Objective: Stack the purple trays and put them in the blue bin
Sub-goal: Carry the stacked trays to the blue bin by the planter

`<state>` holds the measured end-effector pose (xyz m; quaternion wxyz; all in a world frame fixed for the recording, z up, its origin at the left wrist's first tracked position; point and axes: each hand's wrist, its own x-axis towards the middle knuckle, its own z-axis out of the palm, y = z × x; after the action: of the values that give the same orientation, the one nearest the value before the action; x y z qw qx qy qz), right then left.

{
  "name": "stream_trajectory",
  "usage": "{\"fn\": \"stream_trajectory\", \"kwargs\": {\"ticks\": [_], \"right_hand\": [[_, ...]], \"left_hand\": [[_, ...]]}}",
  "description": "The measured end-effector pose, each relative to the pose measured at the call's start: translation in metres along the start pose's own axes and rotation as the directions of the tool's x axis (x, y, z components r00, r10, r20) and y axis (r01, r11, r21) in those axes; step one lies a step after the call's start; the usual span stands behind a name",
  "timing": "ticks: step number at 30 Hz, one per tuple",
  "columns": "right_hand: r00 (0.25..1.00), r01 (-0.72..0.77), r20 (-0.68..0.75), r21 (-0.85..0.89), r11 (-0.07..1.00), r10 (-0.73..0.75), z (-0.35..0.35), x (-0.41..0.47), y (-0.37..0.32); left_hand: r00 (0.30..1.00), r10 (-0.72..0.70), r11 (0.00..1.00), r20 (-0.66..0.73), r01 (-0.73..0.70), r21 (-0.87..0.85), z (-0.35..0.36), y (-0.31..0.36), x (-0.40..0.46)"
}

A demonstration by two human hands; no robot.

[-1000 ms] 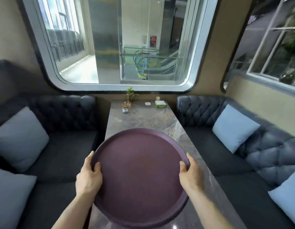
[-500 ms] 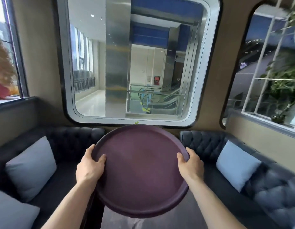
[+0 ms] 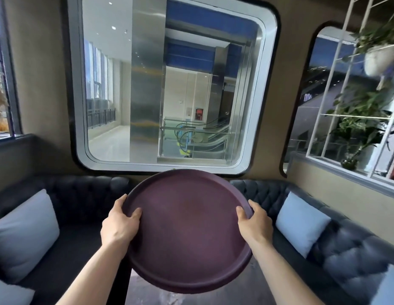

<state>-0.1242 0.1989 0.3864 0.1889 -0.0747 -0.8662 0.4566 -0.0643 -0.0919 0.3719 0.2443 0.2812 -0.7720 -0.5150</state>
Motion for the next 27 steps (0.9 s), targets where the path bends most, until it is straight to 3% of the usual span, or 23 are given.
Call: {"fn": "stream_trajectory", "kwargs": {"ticks": [13,20,27], "right_hand": [[0.985,-0.126,-0.128,-0.055,0.990,0.119,-0.084,0.011,0.061],[0.938,-0.249,-0.261,-0.049,0.967,0.228,-0.187,0.006,0.120],[0.849,-0.373,-0.414,-0.031,0.927,0.328,-0.315,-0.021,0.187]], "left_hand": [[0.982,0.070,0.997,0.174,-0.074,0.017,0.093,0.034,-0.039],[0.930,0.126,0.992,0.345,-0.128,-0.016,0.184,0.068,-0.110],[0.833,0.202,0.978,0.515,-0.194,-0.071,0.272,0.114,-0.220]]}}
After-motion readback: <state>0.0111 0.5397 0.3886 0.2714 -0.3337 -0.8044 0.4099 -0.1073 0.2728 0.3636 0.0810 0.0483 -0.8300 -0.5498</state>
